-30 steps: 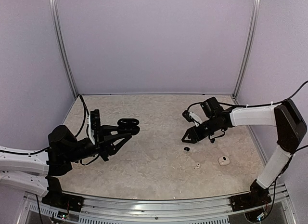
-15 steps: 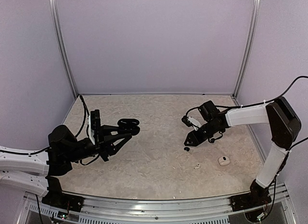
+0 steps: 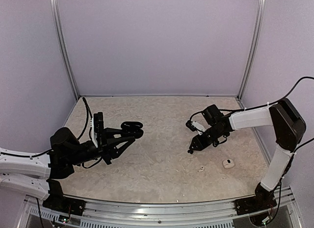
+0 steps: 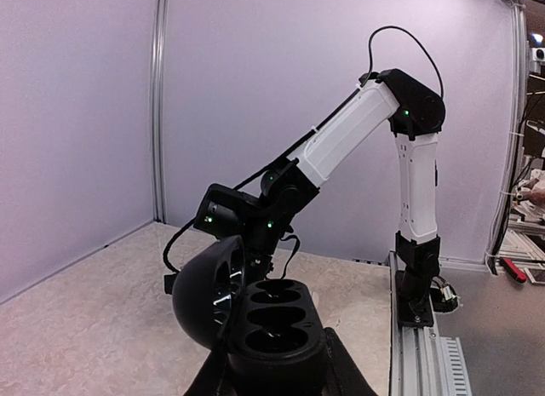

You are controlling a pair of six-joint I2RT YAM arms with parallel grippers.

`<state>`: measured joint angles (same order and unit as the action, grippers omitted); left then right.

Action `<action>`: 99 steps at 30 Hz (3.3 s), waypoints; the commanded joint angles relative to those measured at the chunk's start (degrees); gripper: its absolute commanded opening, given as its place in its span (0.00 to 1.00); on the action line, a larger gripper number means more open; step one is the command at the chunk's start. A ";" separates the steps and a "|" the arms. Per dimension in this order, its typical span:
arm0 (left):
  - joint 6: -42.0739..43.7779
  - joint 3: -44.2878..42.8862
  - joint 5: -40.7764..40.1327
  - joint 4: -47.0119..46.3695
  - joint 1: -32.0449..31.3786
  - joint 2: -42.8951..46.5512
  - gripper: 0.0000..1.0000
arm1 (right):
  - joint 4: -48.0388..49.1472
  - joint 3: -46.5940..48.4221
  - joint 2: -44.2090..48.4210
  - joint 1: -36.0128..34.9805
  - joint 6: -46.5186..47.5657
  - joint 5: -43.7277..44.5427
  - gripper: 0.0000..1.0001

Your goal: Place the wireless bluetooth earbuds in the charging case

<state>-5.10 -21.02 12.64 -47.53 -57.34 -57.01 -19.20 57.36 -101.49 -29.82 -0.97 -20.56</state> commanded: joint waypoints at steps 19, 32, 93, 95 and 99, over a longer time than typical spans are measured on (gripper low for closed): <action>0.88 0.19 0.50 -1.78 0.22 0.34 0.00 | -2.07 -1.02 -1.75 0.39 0.36 -3.81 0.19; 0.84 0.28 0.55 -1.70 0.21 0.21 0.00 | -2.33 -1.36 0.55 0.39 0.36 -6.81 0.00; 1.19 0.71 0.96 -2.22 0.13 -0.53 0.00 | -2.41 -0.48 10.96 -2.88 0.37 -5.11 0.00; 1.49 0.98 1.40 -2.56 0.17 -0.78 0.00 | -0.56 -0.50 13.12 -3.31 0.38 -4.76 0.00; 0.95 1.50 4.39 -3.79 0.12 -1.70 0.00 | 2.86 0.23 18.67 -5.49 2.51 -3.08 0.00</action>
<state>-4.45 -20.47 13.80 -48.27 -57.34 -57.91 -20.99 55.77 -88.38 -32.82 -0.82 -25.69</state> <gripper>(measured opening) 0.253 0.008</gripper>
